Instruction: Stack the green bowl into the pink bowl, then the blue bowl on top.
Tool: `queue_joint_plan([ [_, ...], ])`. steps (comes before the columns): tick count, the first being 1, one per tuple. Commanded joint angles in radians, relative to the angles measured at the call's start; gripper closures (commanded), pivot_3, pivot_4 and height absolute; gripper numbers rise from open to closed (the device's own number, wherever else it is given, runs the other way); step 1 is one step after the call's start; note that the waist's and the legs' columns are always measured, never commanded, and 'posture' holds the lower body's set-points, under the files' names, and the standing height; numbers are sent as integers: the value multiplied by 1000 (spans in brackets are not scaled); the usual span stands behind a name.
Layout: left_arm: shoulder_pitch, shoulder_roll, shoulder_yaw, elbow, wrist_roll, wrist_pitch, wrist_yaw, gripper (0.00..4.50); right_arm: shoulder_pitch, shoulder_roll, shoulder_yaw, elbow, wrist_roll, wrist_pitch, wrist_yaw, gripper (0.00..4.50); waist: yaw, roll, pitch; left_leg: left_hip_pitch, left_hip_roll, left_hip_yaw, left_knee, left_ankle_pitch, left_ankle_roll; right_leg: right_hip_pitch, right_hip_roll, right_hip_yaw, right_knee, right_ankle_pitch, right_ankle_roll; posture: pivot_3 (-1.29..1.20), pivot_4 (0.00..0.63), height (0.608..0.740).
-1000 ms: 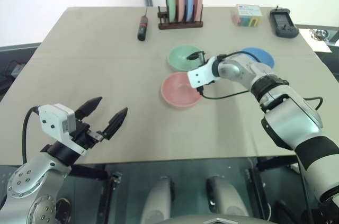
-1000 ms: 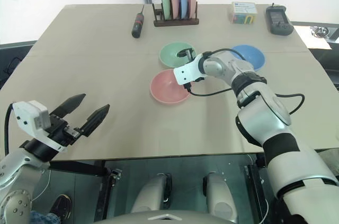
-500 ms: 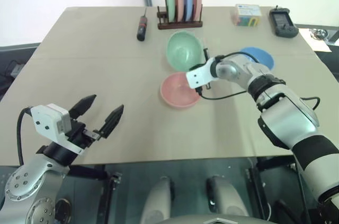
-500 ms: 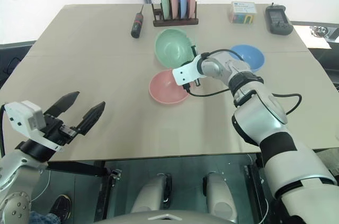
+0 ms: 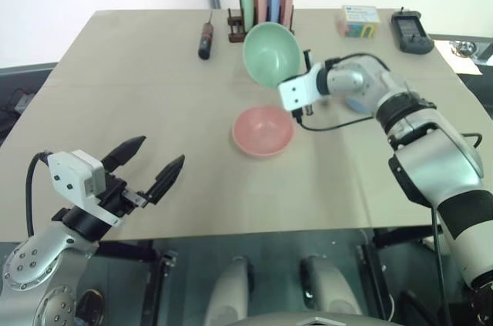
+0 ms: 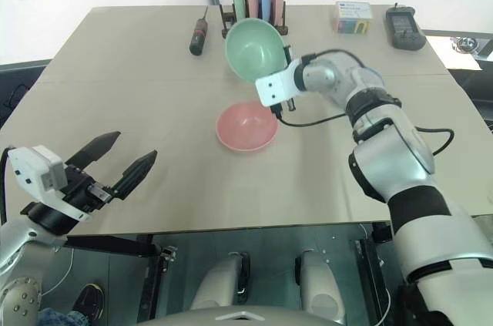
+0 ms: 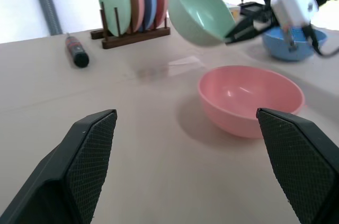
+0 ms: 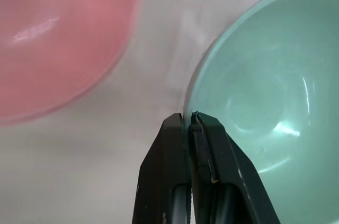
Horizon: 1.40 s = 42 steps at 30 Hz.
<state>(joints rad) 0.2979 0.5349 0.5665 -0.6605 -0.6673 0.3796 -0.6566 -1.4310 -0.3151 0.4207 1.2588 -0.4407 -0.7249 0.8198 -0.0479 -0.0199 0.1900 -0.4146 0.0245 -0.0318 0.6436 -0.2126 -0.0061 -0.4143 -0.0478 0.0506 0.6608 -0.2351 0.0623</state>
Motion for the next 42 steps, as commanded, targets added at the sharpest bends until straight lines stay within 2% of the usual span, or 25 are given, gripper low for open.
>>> queue_joint_plan([
  [1,-23,25,1,26,-27,-41,-51,0,-5,-8,-110,-168,240,45,318,4445,0,1,0,0,0,0,0,0,0,0,0,0,0,2,3,0,150,740],
  [4,-44,46,-17,80,-21,-63,-110,0,57,-33,-132,-392,389,182,536,4445,3,1,0,0,0,0,0,0,0,0,0,-1,0,2,3,0,150,740],
  [8,-94,86,-48,157,-8,-79,-175,0,176,-81,-107,-730,511,424,693,4445,12,1,0,0,0,-2,0,0,0,1,0,-2,0,2,3,0,150,740],
  [12,-155,123,-70,224,0,-93,-218,0,265,-131,-86,-953,546,595,741,4445,11,1,1,-1,0,-1,0,0,0,1,0,-3,0,1,3,0,150,740],
  [17,-205,147,-91,266,-1,-98,-255,0,305,-193,-65,-1029,513,654,755,4445,7,1,1,0,0,-1,1,0,0,0,0,-3,0,1,3,0,150,740],
  [18,-210,150,-95,272,1,-100,-261,0,307,-200,-64,-1034,509,656,753,3851,7,1,1,0,0,-1,0,0,0,0,0,-2,0,1,3,0,150,740],
  [19,-216,153,-99,278,2,-102,-266,0,308,-204,-64,-1038,508,658,748,3618,6,1,1,0,0,-1,0,0,0,0,0,-2,0,1,3,0,150,740],
  [24,-239,160,-113,291,-1,-101,-284,0,301,-211,-75,-1049,506,672,723,1507,6,1,1,-1,1,-1,0,0,0,0,0,-2,0,1,3,0,150,740],
  [28,-253,162,-121,296,-10,-100,-304,0,302,-208,-95,-1044,499,689,669,38,7,1,1,-1,1,-1,0,0,0,0,0,-2,0,1,3,0,150,740],
  [33,-292,155,-144,293,-28,-100,-317,0,287,-256,-145,-932,456,741,552,38,11,1,1,-1,0,-1,1,0,0,0,0,-2,-1,1,3,0,150,740],
  [39,-373,134,-214,305,-18,-102,-326,0,305,-267,-301,-800,492,970,305,38,10,1,1,-1,0,-1,0,0,0,0,0,-2,-1,2,3,0,150,740],
  [42,-411,126,-244,325,-12,-105,-333,0,338,-296,-329,-779,483,1037,245,38,9,1,1,-2,0,0,0,0,0,0,0,-1,-1,2,3,0,150,740],
])
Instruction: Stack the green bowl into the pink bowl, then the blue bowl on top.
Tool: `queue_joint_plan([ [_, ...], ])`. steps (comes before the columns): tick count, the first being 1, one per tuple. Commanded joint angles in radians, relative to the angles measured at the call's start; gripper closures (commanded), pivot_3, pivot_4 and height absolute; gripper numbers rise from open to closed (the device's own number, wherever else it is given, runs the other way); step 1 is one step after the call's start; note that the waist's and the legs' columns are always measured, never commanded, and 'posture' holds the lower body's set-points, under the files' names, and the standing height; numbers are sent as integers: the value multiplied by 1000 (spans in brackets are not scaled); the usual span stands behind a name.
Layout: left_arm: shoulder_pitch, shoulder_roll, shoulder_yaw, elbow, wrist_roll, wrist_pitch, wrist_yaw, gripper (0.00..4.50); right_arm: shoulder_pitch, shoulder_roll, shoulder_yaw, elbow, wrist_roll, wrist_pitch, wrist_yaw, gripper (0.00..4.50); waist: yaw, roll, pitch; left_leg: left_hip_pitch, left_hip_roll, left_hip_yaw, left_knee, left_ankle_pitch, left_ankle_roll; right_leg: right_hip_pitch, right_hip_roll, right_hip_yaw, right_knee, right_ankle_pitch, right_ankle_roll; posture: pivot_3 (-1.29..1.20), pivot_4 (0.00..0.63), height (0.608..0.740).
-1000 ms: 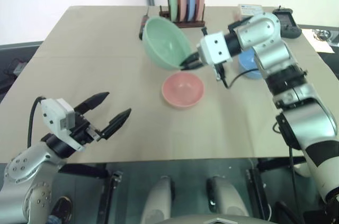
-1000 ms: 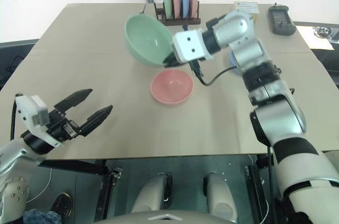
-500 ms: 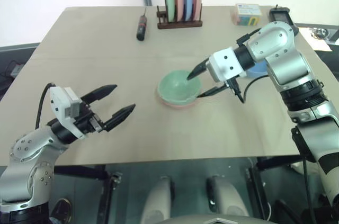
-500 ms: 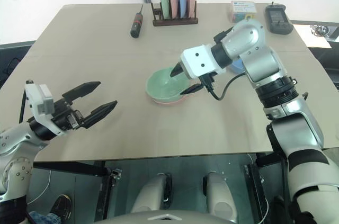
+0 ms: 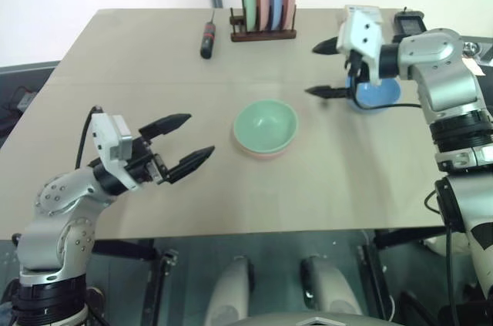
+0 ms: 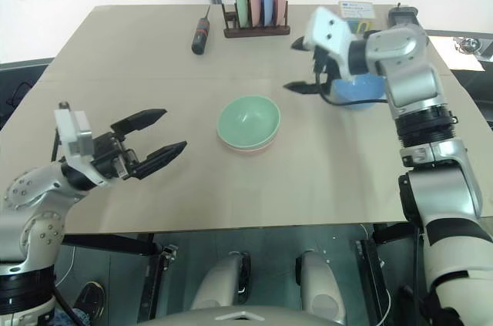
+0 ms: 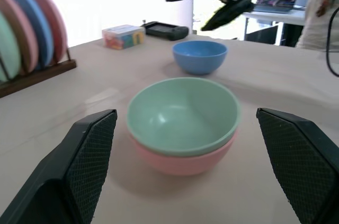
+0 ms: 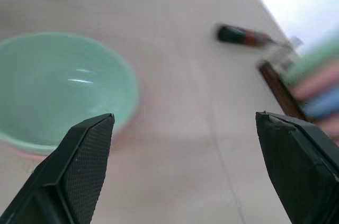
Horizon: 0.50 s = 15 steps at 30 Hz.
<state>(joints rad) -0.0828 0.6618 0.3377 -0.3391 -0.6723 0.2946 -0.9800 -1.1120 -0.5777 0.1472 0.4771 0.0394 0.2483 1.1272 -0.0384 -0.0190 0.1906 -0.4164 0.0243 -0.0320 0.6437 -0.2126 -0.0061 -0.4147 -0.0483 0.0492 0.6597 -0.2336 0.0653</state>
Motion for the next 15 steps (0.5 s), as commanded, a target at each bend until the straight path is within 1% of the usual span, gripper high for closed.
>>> queue_joint_plan([
  [1,-41,-4,-24,11,-4,-21,-13,0,32,-41,-59,6,2,80,-75,38,0,0,0,0,0,0,0,0,0,0,0,0,0,0,0,0,150,740],
  [5,-76,-8,-53,46,5,-31,-30,0,77,-38,-64,13,5,140,-128,38,-5,0,0,0,0,1,-1,0,0,0,0,1,0,0,0,0,150,740],
  [9,-117,-7,-77,77,12,-39,-43,0,109,-20,-37,50,-17,127,-163,38,-6,0,0,0,0,1,-1,0,0,-1,1,2,0,0,0,0,150,740],
  [12,-137,-6,-87,89,16,-39,-52,0,107,-6,-25,135,-46,86,-198,38,-5,0,0,0,0,1,0,0,0,-1,1,2,0,0,0,0,150,740],
  [15,-150,-5,-90,94,18,-37,-58,0,90,2,-5,268,-88,31,-231,38,-3,0,0,0,0,2,0,0,0,0,1,2,0,0,1,0,150,740],
])
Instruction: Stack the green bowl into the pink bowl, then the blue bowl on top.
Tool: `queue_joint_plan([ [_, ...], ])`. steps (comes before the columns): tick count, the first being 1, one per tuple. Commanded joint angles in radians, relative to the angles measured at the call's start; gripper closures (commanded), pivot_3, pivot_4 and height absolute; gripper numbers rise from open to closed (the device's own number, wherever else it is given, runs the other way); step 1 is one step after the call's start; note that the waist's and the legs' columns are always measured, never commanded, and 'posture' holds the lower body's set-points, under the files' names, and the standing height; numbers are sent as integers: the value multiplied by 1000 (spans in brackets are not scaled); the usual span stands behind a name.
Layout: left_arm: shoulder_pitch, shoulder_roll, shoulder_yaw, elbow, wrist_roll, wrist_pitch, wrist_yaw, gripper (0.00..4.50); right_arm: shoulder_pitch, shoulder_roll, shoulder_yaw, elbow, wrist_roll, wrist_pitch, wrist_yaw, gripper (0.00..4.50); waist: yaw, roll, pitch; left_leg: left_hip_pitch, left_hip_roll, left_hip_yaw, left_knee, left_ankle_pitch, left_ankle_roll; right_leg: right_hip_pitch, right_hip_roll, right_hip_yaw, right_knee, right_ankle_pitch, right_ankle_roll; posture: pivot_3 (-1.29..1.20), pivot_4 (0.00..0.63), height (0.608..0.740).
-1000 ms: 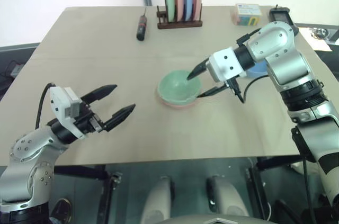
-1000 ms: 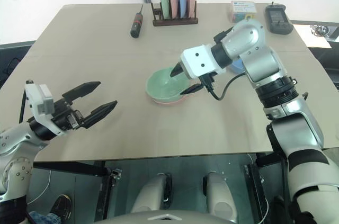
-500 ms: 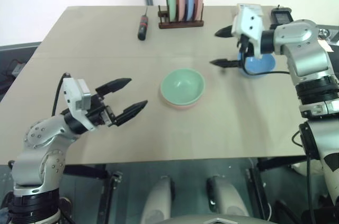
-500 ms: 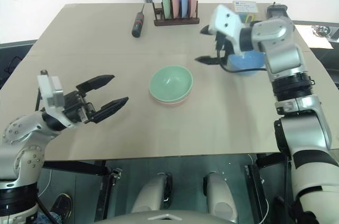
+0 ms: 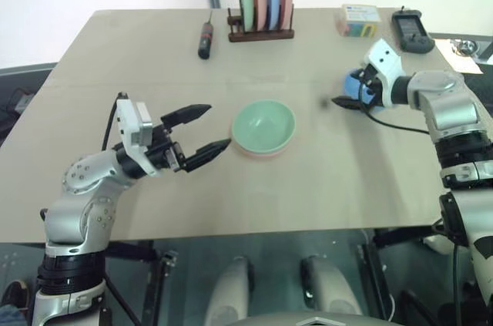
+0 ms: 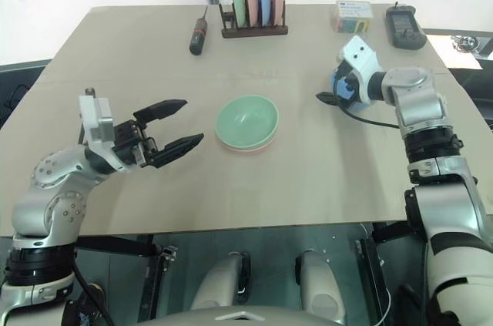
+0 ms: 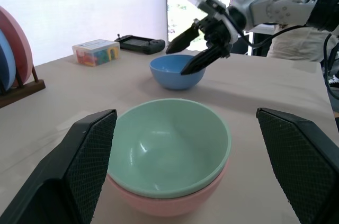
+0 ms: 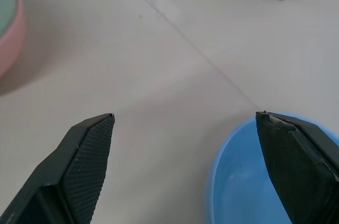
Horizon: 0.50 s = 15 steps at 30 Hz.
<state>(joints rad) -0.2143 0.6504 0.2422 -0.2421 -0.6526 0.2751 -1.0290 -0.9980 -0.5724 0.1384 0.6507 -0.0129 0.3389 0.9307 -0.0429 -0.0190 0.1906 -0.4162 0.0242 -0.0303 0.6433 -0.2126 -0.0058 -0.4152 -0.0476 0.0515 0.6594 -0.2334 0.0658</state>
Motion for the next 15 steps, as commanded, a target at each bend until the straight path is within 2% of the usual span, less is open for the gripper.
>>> queue_joint_plan([
  [1,-20,7,5,-2,-1,-18,-10,0,-30,-3,14,130,-50,-79,-38,38,2,0,0,0,0,0,0,0,0,0,0,0,0,0,0,0,150,740],
  [2,-21,8,6,-3,-3,-18,-10,0,-37,-1,24,171,-66,-100,-46,38,2,0,0,0,0,0,0,0,0,0,0,0,0,0,0,0,150,740],
  [3,-20,9,6,-4,-4,-17,-11,0,-44,2,31,209,-79,-119,-54,548,1,0,0,0,0,0,0,0,0,0,0,0,0,0,0,0,150,740],
  [4,-18,10,7,-8,-4,-17,-10,0,-53,2,40,248,-97,-149,-65,821,0,0,0,0,0,0,0,0,0,0,0,0,-1,0,0,0,150,740],
  [6,-12,12,8,-14,-5,-16,-9,0,-68,6,47,301,-115,-192,-77,1667,0,0,0,0,0,0,0,0,0,0,0,0,-1,0,0,0,150,740],
  [9,-4,14,14,-23,-9,-14,-6,0,-86,15,44,349,-123,-226,-80,3106,-4,0,0,0,0,0,0,0,0,0,0,1,0,0,0,0,150,740],
  [13,3,18,20,-29,-11,-11,-1,0,-98,22,39,382,-131,-253,-78,4433,-5,0,0,0,0,0,0,0,0,0,0,1,0,0,0,0,150,740],
  [15,7,20,24,-32,-14,-11,-1,0,-101,24,38,386,-134,-267,-82,4433,-4,0,0,1,0,0,0,0,0,0,0,0,0,0,0,0,150,740],
])
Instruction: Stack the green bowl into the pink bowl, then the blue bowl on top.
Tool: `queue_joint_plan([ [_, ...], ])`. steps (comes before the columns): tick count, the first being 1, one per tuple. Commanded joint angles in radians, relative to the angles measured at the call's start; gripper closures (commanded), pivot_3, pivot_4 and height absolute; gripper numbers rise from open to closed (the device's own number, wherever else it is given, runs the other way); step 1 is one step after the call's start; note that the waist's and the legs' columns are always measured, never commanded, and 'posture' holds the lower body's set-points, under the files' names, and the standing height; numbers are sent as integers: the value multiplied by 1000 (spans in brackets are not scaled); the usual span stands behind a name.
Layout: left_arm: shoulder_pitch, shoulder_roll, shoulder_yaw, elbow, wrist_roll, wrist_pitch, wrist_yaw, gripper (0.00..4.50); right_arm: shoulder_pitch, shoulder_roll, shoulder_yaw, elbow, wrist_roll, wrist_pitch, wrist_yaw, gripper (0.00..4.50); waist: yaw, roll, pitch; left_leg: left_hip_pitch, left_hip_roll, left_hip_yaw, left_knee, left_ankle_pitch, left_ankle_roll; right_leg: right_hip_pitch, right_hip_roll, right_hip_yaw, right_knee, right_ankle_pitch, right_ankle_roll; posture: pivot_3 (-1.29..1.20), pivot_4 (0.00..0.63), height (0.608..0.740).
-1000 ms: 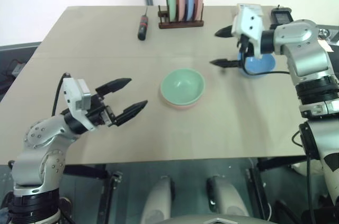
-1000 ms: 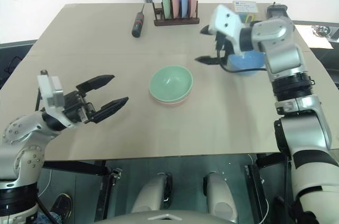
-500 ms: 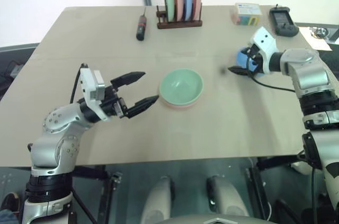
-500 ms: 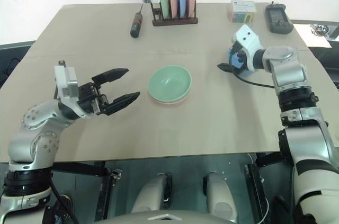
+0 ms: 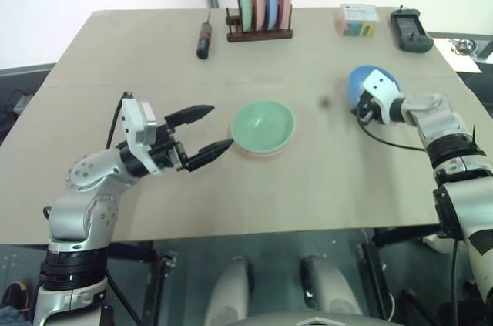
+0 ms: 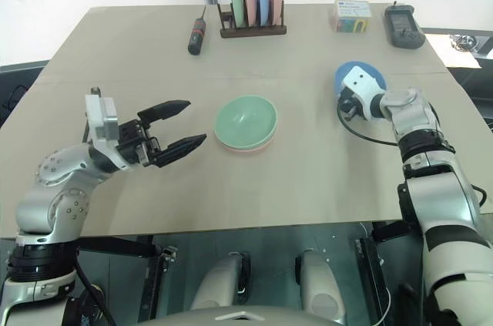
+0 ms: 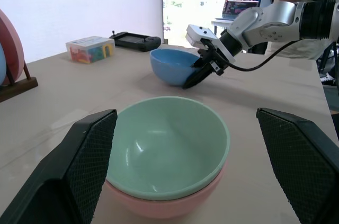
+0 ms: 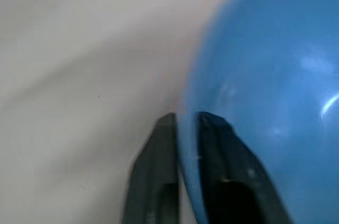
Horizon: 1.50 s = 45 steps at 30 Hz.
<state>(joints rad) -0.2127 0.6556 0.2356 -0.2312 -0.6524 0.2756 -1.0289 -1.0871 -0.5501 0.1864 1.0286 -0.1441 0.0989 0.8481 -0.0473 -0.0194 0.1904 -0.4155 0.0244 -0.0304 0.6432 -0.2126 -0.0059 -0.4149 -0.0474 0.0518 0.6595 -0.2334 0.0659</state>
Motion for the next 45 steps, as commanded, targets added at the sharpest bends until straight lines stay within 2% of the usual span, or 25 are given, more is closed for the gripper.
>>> queue_joint_plan([
  [1,8,16,33,-44,-15,-11,-1,0,-13,0,-8,5,-7,-39,-1,4433,2,0,0,0,0,0,0,0,0,0,0,0,0,0,0,0,150,740],
  [5,19,25,43,-47,-20,-11,-3,0,-25,-15,9,-74,-29,-107,16,4433,3,1,1,-1,0,0,0,0,0,0,0,0,0,0,0,0,150,740],
  [8,27,38,55,-43,-21,-10,-6,0,-36,-23,13,-215,-20,-112,76,4433,2,2,1,-1,0,0,0,0,0,-1,0,0,0,0,0,0,150,740],
  [13,58,62,86,-35,-28,-7,-19,0,-14,1,13,-657,101,72,252,4433,-2,3,2,0,1,0,-2,0,0,-2,0,0,1,0,0,0,150,740],
  [18,111,95,131,-16,-12,-12,-27,0,3,47,54,-992,202,248,327,4433,7,3,2,-1,1,-1,-2,0,0,-2,0,-2,1,0,0,0,150,740],
  [23,174,124,179,4,3,-22,-36,0,-19,106,86,-1109,240,314,315,4433,7,3,2,-1,1,-2,-2,0,0,-2,0,-2,1,0,0,0,150,740],
  [30,205,141,187,14,42,-46,-42,0,-28,146,125,-1136,254,315,308,4433,8,3,2,-1,1,-1,-2,0,0,-2,0,-3,1,0,-1,0,150,740],
  [32,205,139,187,5,39,-42,-38,0,-23,143,137,-1144,255,320,318,3696,7,3,2,-1,1,-1,-2,0,0,-2,0,-2,1,0,-1,0,150,740],
  [34,201,140,187,5,38,-43,-37,0,-16,137,142,-1161,264,338,331,3315,6,3,2,-1,1,-1,-2,0,0,-2,0,-2,1,0,-1,0,150,740],
  [35,199,141,187,9,40,-44,-37,0,-14,136,142,-1169,267,344,334,2809,6,3,2,-1,1,-1,-2,0,0,-2,0,-2,1,0,-1,0,150,740],
  [36,196,141,185,13,42,-46,-38,0,-12,138,138,-1173,268,345,327,2679,6,3,2,-1,1,-1,-2,0,0,-2,0,-2,1,0,-1,0,150,740],
  [37,195,141,184,17,44,-47,-38,0,-9,142,132,-1175,268,343,314,2148,6,3,2,-1,1,-1,-2,0,0,-2,0,-2,1,0,-1,0,150,740],
  [38,193,141,182,19,45,-48,-38,0,-7,146,125,-1177,269,344,299,2032,6,3,2,-1,1,-1,-2,0,0,-2,0,-2,1,0,-1,0,150,740],
  [39,192,140,180,21,47,-49,-38,0,-5,147,118,-1179,270,349,286,1520,6,3,2,-1,1,-1,-2,0,0,-2,0,-2,1,0,-1,0,150,740],
  [40,191,140,177,21,48,-49,-37,0,-5,143,110,-1179,275,363,278,1271,6,3,2,-1,1,-1,-2,0,0,-2,0,-2,1,0,-1,0,150,740],
  [45,199,138,183,10,66,-41,-12,0,68,83,-22,-1174,359,488,216,1271,11,2,2,-1,1,-2,-2,0,0,-1,0,-3,0,0,-1,0,150,740],
])
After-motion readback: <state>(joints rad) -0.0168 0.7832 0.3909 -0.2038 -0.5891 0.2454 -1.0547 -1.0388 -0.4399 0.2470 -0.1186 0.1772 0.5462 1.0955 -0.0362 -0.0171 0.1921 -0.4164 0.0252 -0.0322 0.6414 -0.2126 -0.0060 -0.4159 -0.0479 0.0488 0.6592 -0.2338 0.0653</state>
